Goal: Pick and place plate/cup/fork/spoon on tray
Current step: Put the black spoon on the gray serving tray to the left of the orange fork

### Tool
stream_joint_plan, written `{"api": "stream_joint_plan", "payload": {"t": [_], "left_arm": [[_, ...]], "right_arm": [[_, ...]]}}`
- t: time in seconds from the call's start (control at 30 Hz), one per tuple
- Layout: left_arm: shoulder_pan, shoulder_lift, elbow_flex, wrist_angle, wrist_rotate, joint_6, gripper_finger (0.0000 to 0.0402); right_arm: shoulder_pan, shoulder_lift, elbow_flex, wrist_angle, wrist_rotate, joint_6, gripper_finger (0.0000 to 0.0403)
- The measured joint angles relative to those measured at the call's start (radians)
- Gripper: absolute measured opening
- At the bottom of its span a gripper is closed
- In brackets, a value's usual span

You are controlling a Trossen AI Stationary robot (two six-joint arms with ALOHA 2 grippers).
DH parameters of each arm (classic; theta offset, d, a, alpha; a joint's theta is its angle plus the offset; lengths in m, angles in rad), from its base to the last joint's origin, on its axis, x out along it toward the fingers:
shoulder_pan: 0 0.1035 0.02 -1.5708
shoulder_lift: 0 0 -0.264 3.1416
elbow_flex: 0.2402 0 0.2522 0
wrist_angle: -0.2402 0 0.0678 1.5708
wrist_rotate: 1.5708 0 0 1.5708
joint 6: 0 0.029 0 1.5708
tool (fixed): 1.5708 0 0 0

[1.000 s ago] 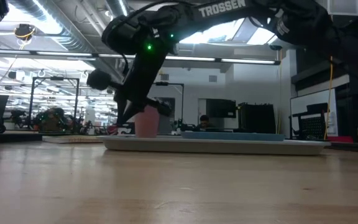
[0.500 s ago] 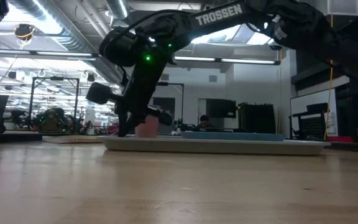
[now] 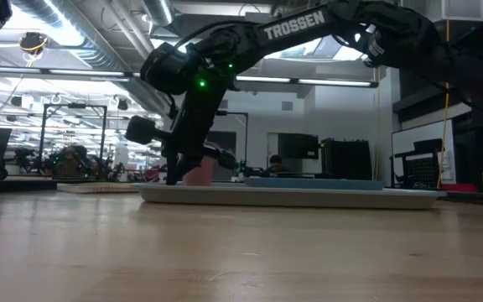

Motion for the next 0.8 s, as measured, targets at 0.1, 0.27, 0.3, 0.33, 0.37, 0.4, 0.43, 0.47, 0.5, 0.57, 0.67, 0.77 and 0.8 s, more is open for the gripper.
{"api": "stream_joint_plan", "payload": {"t": [0.1,0.27,0.3,0.33,0.37,0.4,0.43,0.47,0.5,0.57,0.67,0.77,0.8], "left_arm": [[0.0,0.0,0.0,0.0,0.0,0.0,0.0037],[0.0,0.0,0.0,0.0,0.0,0.0,0.0037],[0.0,0.0,0.0,0.0,0.0,0.0,0.0037],[0.0,0.0,0.0,0.0,0.0,0.0,0.0037],[0.0,0.0,0.0,0.0,0.0,0.0,0.0037],[0.0,0.0,0.0,0.0,0.0,0.0,0.0037],[0.0,0.0,0.0,0.0,0.0,0.0,0.0037],[0.0,0.0,0.0,0.0,0.0,0.0,0.0037],[0.0,0.0,0.0,0.0,0.001,0.0,0.0037],[0.0,0.0,0.0,0.0,0.001,0.0,0.0037],[0.0,0.0,0.0,-0.001,0.001,0.0,0.0037],[0.0,0.0,0.0,-0.001,0.001,0.0,0.0037],[0.0,0.0,0.0,0.0,0.001,0.0,0.0037]], "right_arm": [[0.001,0.0,0.0,0.032,-0.009,-0.005,0.0],[0.004,0.006,0.0,0.033,-0.014,-0.006,0.0],[0.004,0.009,0.0,0.033,-0.016,-0.006,0.0],[0.004,0.012,-0.001,0.029,-0.021,-0.006,0.0],[0.004,0.021,-0.002,0.032,-0.029,-0.006,0.0],[0.004,0.028,-0.001,0.041,-0.028,-0.005,0.0],[0.004,0.029,-0.001,0.043,-0.025,-0.003,0.0],[0.004,0.029,-0.001,0.044,-0.026,-0.003,0.0],[0.004,0.032,-0.001,0.044,-0.021,-0.003,0.0],[0.005,0.034,0.0,0.045,-0.002,-0.003,0.0],[0.005,0.035,0.0,0.047,0.004,-0.005,0.0],[0.006,0.036,0.0,0.046,0.021,-0.006,0.0],[0.006,0.036,0.0,0.046,0.027,-0.006,0.0]]}}
